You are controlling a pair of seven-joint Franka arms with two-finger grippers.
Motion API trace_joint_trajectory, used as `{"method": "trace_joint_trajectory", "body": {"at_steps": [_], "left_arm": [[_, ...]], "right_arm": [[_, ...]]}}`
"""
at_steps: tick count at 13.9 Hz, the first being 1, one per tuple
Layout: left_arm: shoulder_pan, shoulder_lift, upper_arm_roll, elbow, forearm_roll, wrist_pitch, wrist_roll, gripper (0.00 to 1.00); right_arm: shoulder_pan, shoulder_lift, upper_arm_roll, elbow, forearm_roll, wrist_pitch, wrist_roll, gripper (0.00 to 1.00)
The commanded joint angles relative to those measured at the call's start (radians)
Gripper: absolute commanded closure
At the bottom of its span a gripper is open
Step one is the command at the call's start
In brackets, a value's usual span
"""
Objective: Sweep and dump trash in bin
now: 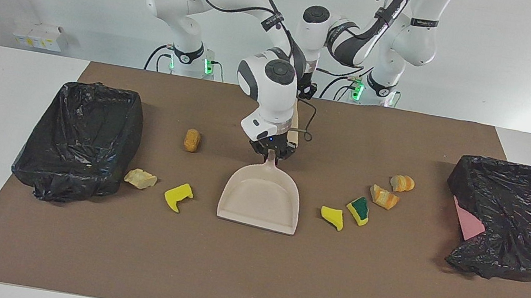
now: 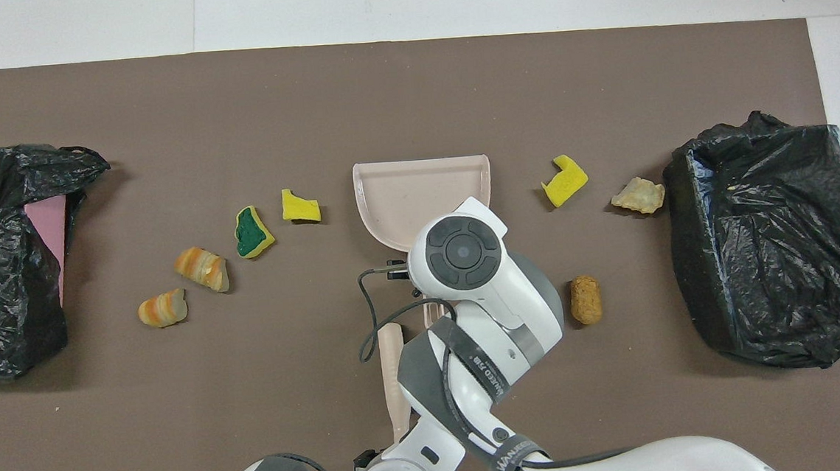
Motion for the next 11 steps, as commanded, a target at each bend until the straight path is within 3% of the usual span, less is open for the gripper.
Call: {"method": "trace_joint_trajectory", "body": {"at_steps": [1,2,7,10,11], "left_arm": [[0.007,-0.006,-0.006,-0.013,0.013,0.01,0.05,0.7],[0.008,-0.001,-0.006,-0.016,0.013,0.013,0.108,0.61],[0.007,0.039,-0.006,-0.016,0.013,0.046,0.112,0.61],[0.008,0.042,-0.004,-0.016,0.013,0.048,0.112,0.62],[0.01,0.04,-0.004,-0.015,0.013,0.047,0.112,0.67]], "right_arm": [[-0.071,-0.036,0.008,0.05,0.02,-0.121,-0.177,1.0],[-0.087,-0.039,0.008,0.059,0.02,-0.155,-0.259,1.0],[-0.172,-0.034,0.008,0.059,0.023,-0.214,-0.865,1.0],[-0.19,-0.031,0.008,0.059,0.021,-0.217,-0.965,1.0],[-0.192,-0.03,0.006,0.059,0.02,-0.214,-1.008,1.0]]}}
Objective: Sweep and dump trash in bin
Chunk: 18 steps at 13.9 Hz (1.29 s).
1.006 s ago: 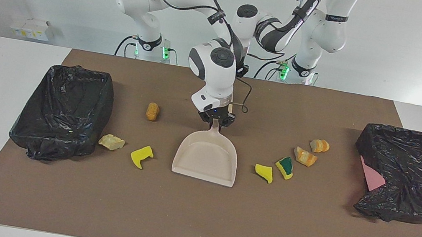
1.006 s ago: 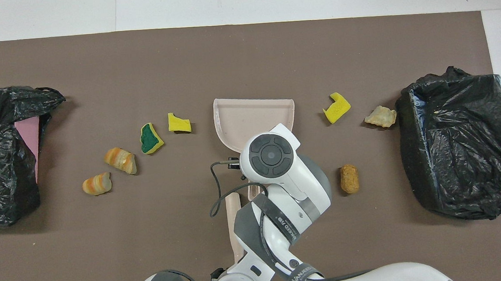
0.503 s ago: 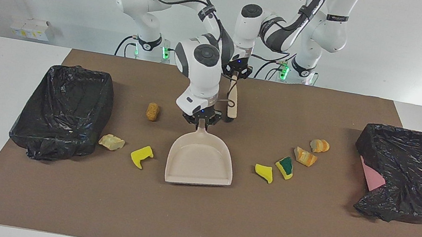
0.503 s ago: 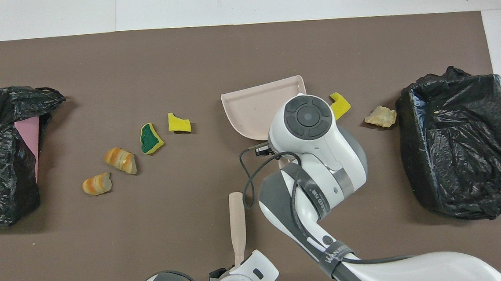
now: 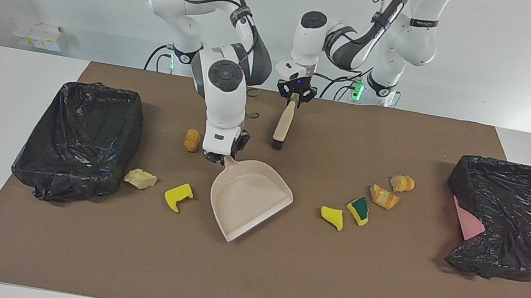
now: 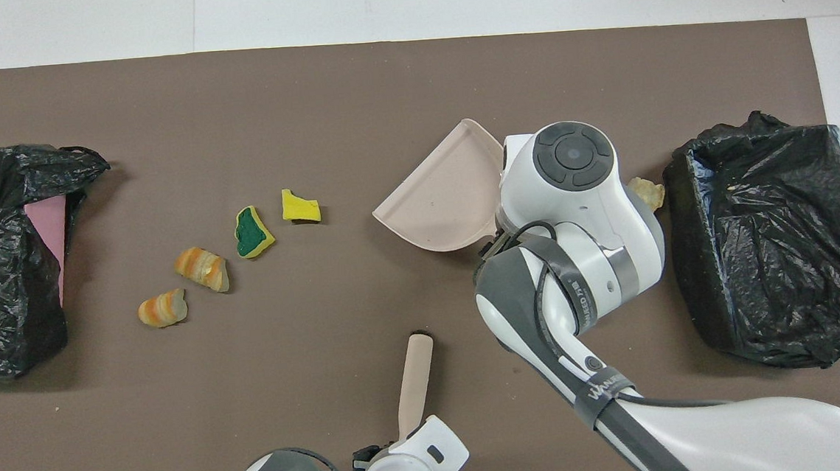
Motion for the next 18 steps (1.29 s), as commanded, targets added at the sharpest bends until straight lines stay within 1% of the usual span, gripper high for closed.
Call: {"method": "trace_joint_trajectory", "body": {"at_steps": [1,2,3,4,5,7,9,12,14,16,18], "left_arm": [[0.01,-0.003,-0.002,-0.007,0.009,0.012,0.013,0.72],[0.01,-0.001,-0.002,-0.002,0.009,0.007,0.016,0.73],[0.01,0.0,-0.002,0.004,0.009,0.0,0.02,0.76],[0.01,-0.004,-0.002,0.005,0.009,-0.005,0.011,0.91],[0.01,-0.009,0.001,0.016,0.009,-0.017,0.006,1.0],[0.036,-0.013,0.007,0.06,0.009,-0.1,0.009,1.0],[0.109,-0.033,0.007,0.108,0.009,-0.176,0.02,1.0],[0.232,-0.058,0.009,0.154,0.009,-0.268,0.017,1.0],[0.321,-0.064,0.007,0.183,0.011,-0.353,0.006,1.0],[0.404,-0.064,0.009,0.189,0.02,-0.422,-0.033,1.0],[0.496,-0.062,0.007,0.188,0.072,-0.45,-0.128,1.0]], "right_arm": [[-0.018,0.002,0.008,0.004,0.018,-0.005,-0.132,1.0],[-0.024,0.004,0.008,0.004,0.012,-0.006,-0.16,1.0],[-0.024,0.005,0.008,0.004,0.006,-0.005,-0.178,1.0],[-0.025,0.01,0.008,0.004,0.004,-0.005,-0.188,1.0],[-0.026,0.011,0.008,0.004,0.001,0.001,-0.209,1.0],[-0.051,0.014,0.008,0.005,0.0,0.007,-0.33,1.0],[-0.067,0.026,0.008,0.007,-0.003,0.014,-0.411,1.0],[-0.062,0.034,0.008,0.007,-0.022,0.018,-0.435,1.0],[-0.064,0.036,0.008,0.007,-0.039,0.021,-0.47,1.0],[-0.062,0.036,0.008,0.007,-0.042,0.021,-0.54,1.0],[-0.049,0.037,0.008,0.004,-0.061,0.023,-0.597,1.0]]}}
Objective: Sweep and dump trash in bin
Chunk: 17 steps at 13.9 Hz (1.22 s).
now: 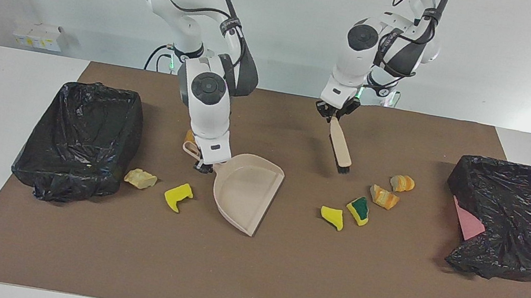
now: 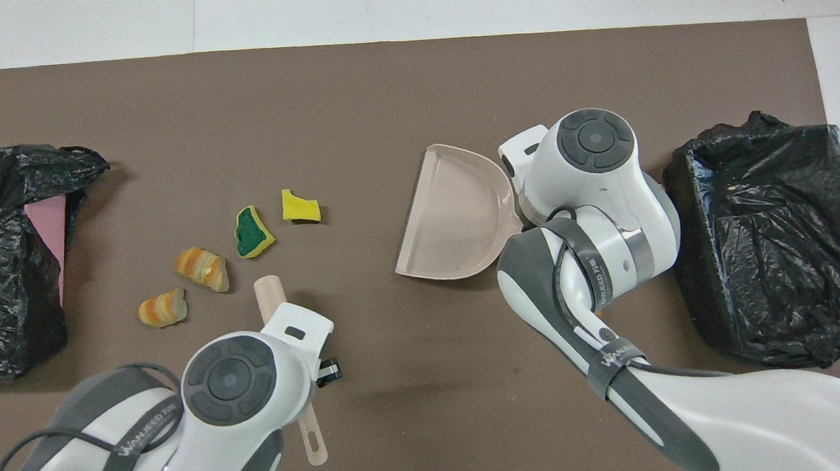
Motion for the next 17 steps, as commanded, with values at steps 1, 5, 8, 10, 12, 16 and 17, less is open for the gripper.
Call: {"method": "trace_joint_trajectory", "body": {"at_steps": [1,5,8,10,12,16,17], "left_arm": [[0.12,-0.01,-0.014,-0.002,0.059,-0.068,-0.101,1.0],[0.3,-0.014,-0.014,-0.026,0.128,-0.091,-0.19,1.0],[0.401,-0.022,-0.014,-0.077,0.151,-0.084,-0.062,1.0],[0.455,-0.042,-0.017,-0.135,0.152,-0.017,-0.016,1.0],[0.441,-0.02,-0.02,-0.138,0.151,0.036,0.006,1.0],[0.394,0.019,-0.023,-0.126,0.119,0.177,0.147,1.0],[0.386,0.026,-0.023,-0.121,0.093,0.206,0.18,1.0]], "right_arm": [[0.004,0.007,0.007,0.003,-0.052,0.012,-0.073,1.0],[0.033,0.003,0.01,0.0,-0.082,0.005,-0.194,1.0],[0.052,-0.008,0.013,-0.014,-0.095,0.0,-0.267,1.0],[0.07,-0.017,0.013,-0.027,-0.096,-0.029,-0.291,1.0],[0.078,-0.026,0.011,-0.035,-0.096,-0.029,-0.321,1.0],[0.072,-0.026,0.011,-0.047,-0.095,-0.014,-0.265,1.0],[0.066,-0.025,0.011,-0.047,-0.095,-0.011,-0.228,1.0]]}}
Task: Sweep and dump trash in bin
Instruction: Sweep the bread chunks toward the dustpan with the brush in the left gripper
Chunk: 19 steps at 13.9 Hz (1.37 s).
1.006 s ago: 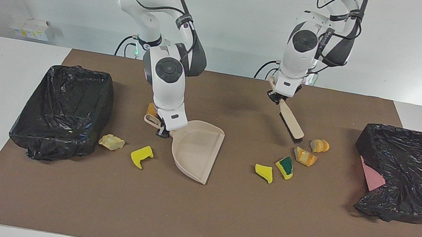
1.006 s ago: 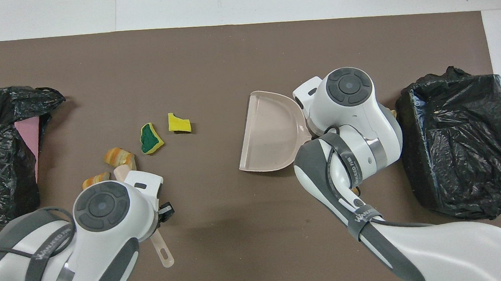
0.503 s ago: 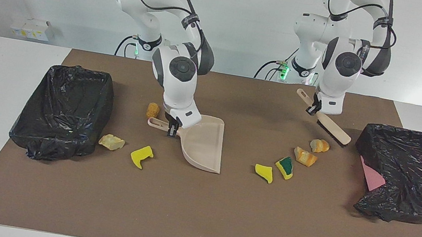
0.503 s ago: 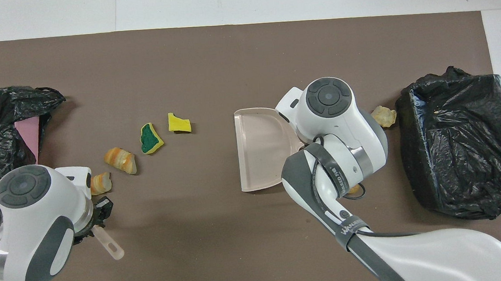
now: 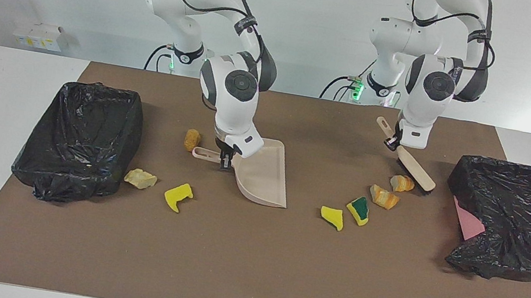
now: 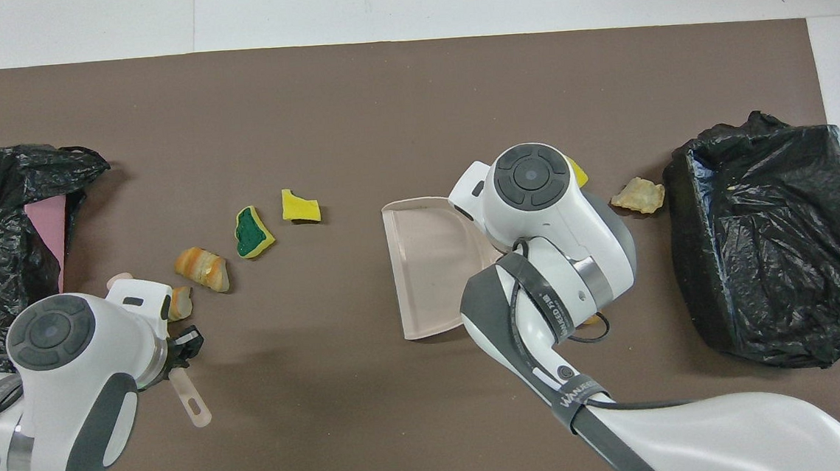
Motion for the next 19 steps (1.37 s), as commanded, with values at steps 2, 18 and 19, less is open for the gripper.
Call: {"method": "trace_joint_trajectory", "body": {"at_steps": [2,18,19], "left_arm": [[-0.024,0.034,0.009,0.004,-0.121,0.161,0.208,1.0],[-0.4,0.24,0.007,0.201,-0.434,0.262,0.488,1.0],[-0.433,0.242,0.007,0.218,-0.454,0.26,0.47,1.0]], "right_arm": [[-0.021,-0.023,0.005,-0.032,-0.015,0.013,0.051,1.0],[-0.024,-0.021,0.005,-0.038,-0.015,0.029,0.071,1.0],[-0.024,-0.023,0.005,-0.038,-0.015,0.029,0.071,1.0]]}}
